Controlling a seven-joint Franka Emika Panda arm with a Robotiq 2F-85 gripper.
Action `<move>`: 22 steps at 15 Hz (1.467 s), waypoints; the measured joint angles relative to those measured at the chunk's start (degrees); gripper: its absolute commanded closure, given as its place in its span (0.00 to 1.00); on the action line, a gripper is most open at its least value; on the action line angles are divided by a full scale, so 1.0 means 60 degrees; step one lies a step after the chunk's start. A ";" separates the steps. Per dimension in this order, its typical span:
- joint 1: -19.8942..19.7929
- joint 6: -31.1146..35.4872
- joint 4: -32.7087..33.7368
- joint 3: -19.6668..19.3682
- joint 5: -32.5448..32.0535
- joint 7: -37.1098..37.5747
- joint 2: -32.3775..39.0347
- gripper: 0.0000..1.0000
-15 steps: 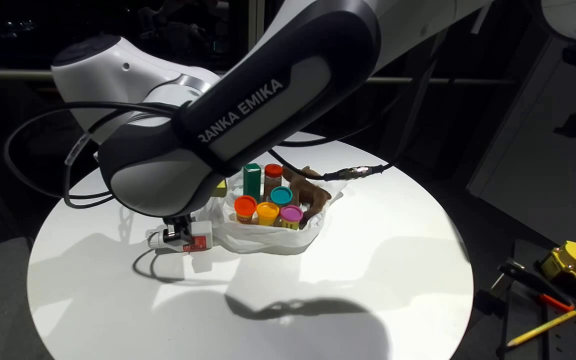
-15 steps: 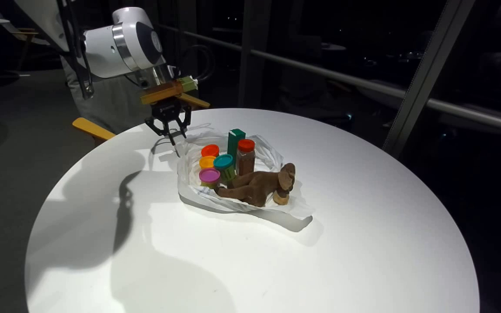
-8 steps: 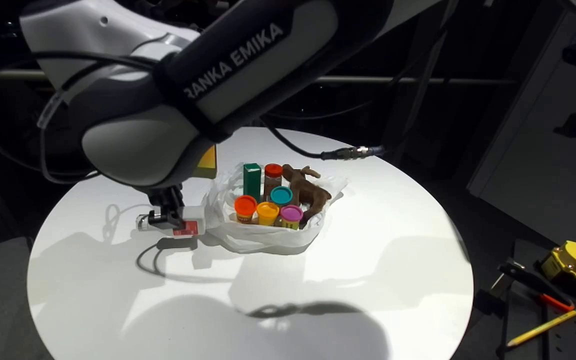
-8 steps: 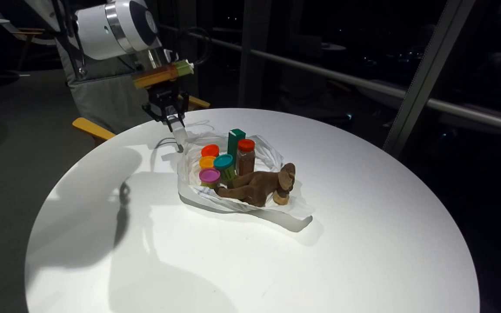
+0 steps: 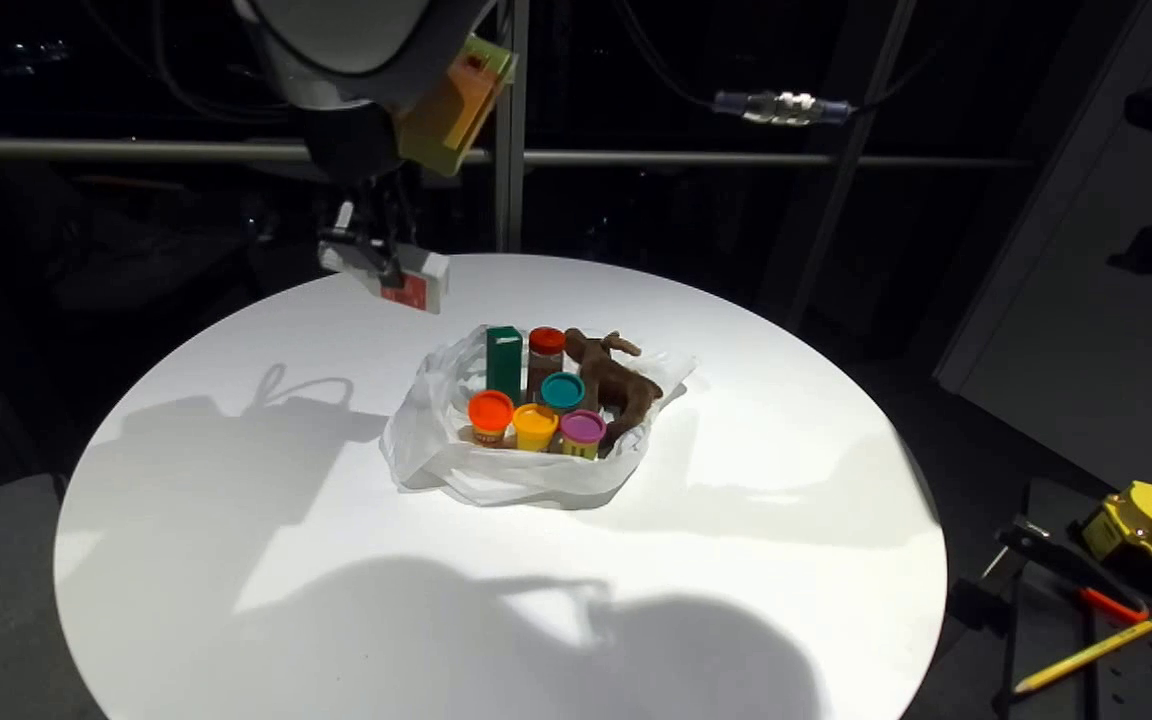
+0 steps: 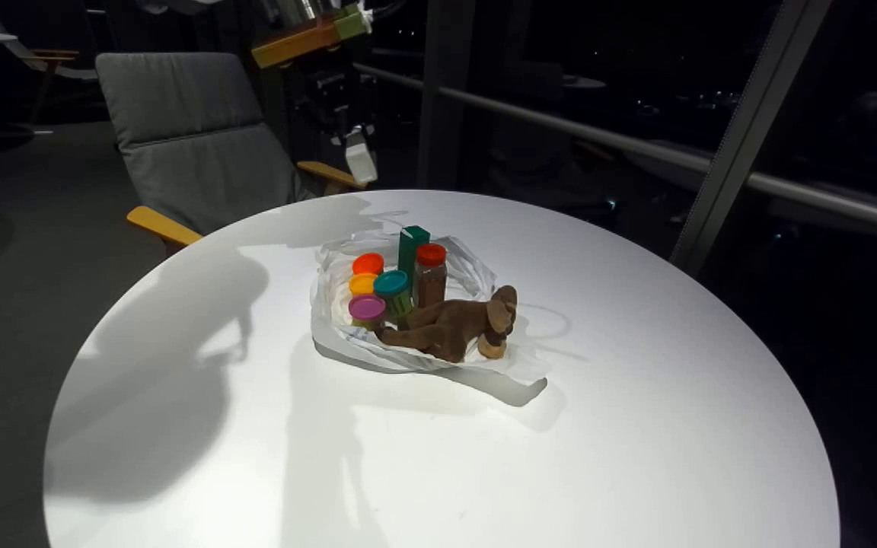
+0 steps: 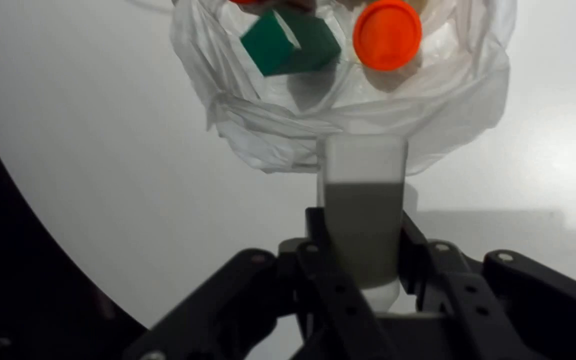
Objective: Put the things on the table into the plastic bag
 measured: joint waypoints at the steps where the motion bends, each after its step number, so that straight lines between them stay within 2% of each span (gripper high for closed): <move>1: -0.0165 0.0002 -0.0267 -0.0143 0.0000 0.0277 -0.0241 0.90; 6: -0.1154 0.0017 -0.1651 -0.0711 0.0135 0.1645 -0.0986 0.90; 11: -0.1984 0.0036 -0.2860 -0.0839 0.0849 0.2530 -0.1478 0.90; 15: -0.2296 0.0058 -0.3444 -0.0783 0.1667 0.2689 -0.1555 0.90; 22: -0.2401 0.0066 -0.3853 -0.0534 0.2803 0.2715 -0.1539 0.90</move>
